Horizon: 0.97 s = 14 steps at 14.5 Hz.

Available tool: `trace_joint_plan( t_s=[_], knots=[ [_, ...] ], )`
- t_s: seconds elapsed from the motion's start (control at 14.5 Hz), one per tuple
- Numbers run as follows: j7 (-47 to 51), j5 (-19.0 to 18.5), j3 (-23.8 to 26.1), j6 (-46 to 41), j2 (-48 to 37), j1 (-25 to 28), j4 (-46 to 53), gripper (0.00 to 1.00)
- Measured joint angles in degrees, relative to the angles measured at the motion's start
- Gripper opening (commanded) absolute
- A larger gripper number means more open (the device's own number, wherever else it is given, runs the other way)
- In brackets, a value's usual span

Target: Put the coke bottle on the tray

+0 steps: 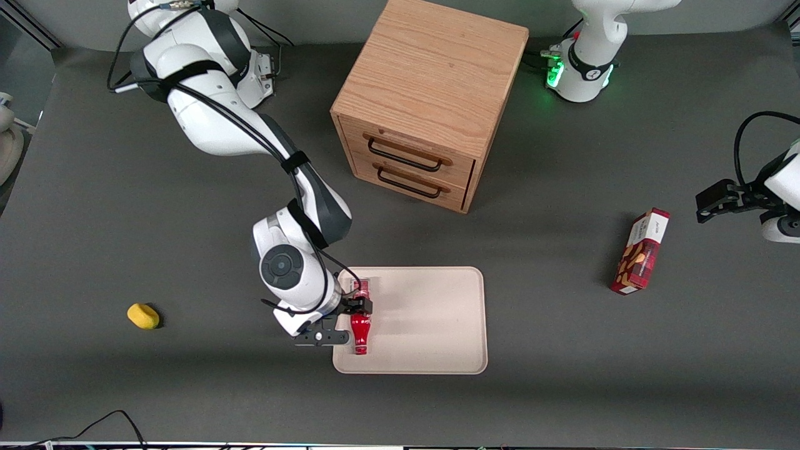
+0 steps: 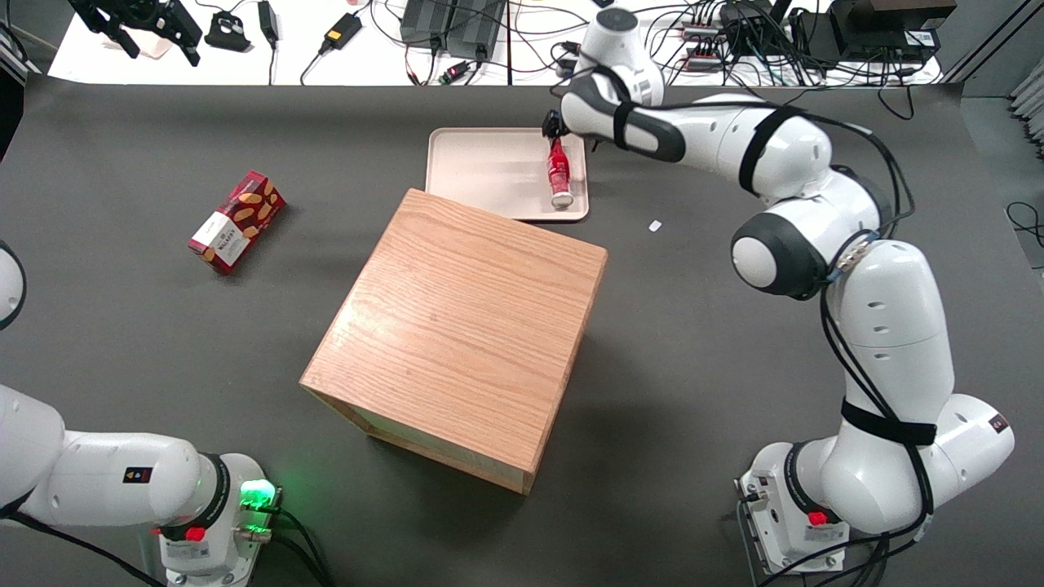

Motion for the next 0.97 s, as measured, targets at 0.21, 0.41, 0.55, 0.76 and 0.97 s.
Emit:
trace_joint_plan(
  t_s=[0.21,0.41,0.55,0.76,0.97],
  knots=[
    [-0.1,0.0,-0.1,-1.7,-9.1,-3.7,-6.2,1.0],
    [-4.4,-0.2,-0.2,-2.1,-19.5,-8.4,-15.6,1.0],
    [-8.8,-0.2,-1.5,-2.1,-26.5,-10.6,-22.3,1.0],
    [-11.8,-0.2,-4.9,-2.3,-38.7,-11.4,-33.7,1.0],
    [-14.2,2.3,-7.0,-5.9,-50.7,-11.4,-42.9,1.0]
  ],
)
